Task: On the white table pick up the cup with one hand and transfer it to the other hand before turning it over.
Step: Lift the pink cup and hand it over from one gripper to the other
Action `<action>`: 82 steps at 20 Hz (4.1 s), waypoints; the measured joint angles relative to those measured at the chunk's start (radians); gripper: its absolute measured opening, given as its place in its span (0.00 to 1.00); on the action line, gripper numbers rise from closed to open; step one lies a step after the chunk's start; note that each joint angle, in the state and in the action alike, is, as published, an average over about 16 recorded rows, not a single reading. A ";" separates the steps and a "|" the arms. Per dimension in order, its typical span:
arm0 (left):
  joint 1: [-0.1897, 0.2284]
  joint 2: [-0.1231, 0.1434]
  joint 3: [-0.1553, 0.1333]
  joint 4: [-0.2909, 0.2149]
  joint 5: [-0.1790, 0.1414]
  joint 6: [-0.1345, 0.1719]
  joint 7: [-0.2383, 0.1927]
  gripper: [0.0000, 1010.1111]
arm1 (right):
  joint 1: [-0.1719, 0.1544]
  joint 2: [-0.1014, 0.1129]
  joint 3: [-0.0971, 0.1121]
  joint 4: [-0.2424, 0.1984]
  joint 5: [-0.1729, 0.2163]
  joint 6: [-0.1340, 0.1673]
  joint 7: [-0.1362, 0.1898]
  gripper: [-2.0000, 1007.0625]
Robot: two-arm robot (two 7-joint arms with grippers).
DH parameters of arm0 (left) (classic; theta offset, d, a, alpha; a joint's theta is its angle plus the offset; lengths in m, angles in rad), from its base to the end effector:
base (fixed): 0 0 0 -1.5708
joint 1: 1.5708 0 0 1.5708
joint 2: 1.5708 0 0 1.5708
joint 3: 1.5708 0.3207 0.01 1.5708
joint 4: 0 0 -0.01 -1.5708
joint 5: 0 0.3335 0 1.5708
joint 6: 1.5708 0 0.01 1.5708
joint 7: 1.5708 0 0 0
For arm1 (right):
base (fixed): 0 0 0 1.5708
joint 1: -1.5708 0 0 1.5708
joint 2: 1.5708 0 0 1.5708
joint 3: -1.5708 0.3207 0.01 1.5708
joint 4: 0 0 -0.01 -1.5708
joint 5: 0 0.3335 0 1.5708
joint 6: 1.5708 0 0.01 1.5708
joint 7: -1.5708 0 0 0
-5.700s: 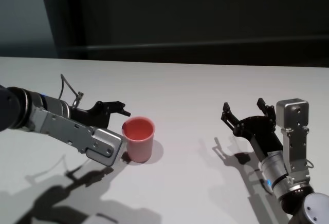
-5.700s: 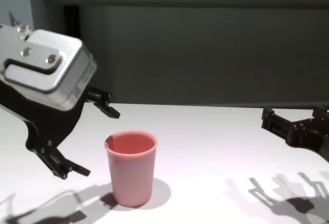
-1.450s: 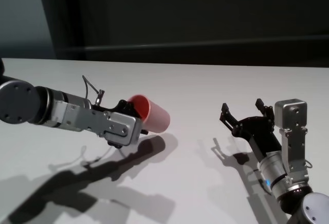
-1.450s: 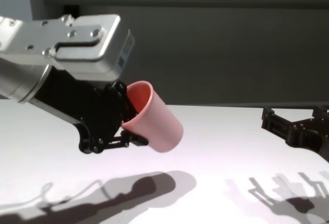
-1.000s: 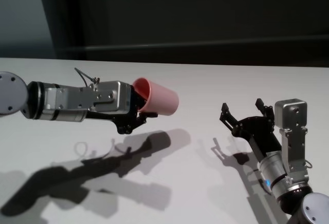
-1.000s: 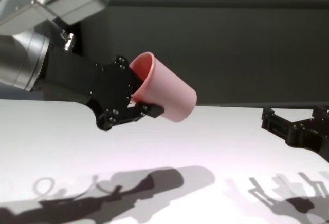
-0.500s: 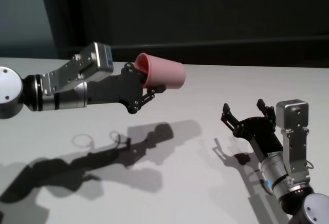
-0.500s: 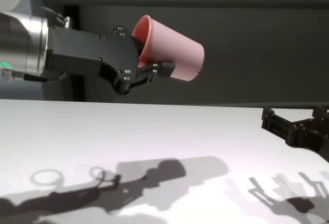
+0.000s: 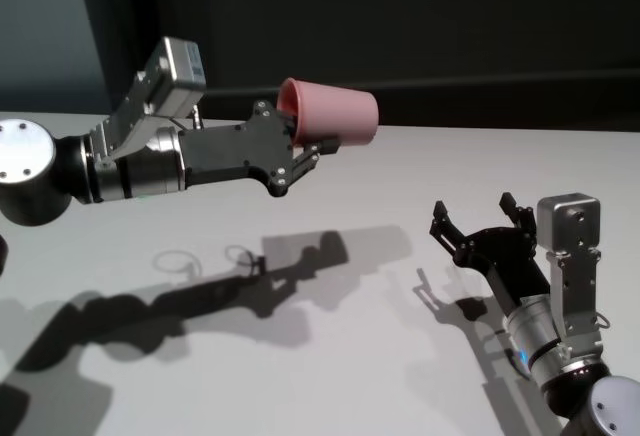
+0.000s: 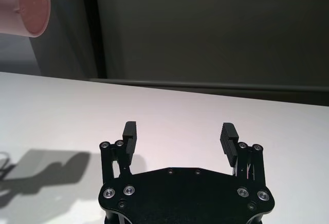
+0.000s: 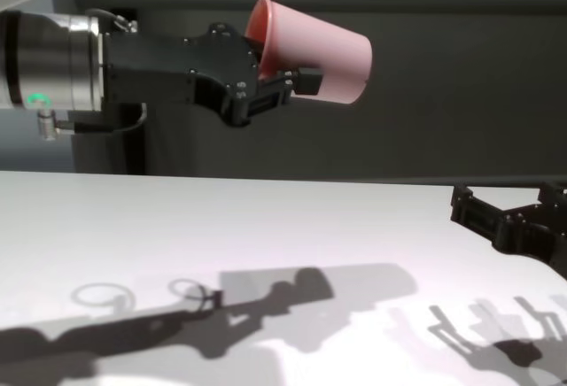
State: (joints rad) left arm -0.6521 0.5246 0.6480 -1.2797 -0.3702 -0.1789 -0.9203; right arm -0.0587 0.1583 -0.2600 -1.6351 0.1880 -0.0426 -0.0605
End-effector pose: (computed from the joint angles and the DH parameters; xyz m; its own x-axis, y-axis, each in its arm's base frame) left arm 0.4995 0.0386 -0.2115 0.9006 0.2005 0.3856 -0.2851 0.9422 0.1761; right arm 0.3223 0.0411 -0.3381 0.2028 -0.9779 -0.0509 0.9792 0.2028 0.0059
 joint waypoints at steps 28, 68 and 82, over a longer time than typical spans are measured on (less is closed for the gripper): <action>-0.126 -0.162 0.049 0.251 -0.153 -0.027 -0.116 0.04 | 0.000 0.000 0.000 0.000 0.000 0.000 0.000 0.99; -0.125 -0.160 0.050 0.248 -0.149 -0.027 -0.115 0.04 | -0.038 -0.005 0.044 -0.091 0.040 0.008 0.054 0.99; -0.125 -0.160 0.050 0.247 -0.149 -0.027 -0.115 0.04 | -0.073 -0.051 0.124 -0.165 0.274 -0.032 0.227 0.99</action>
State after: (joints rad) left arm -0.7770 0.3647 0.6978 -1.0323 -0.5190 -0.2062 -1.0349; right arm -0.1318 0.1069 -0.1357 -1.8001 0.4617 -0.0746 0.1666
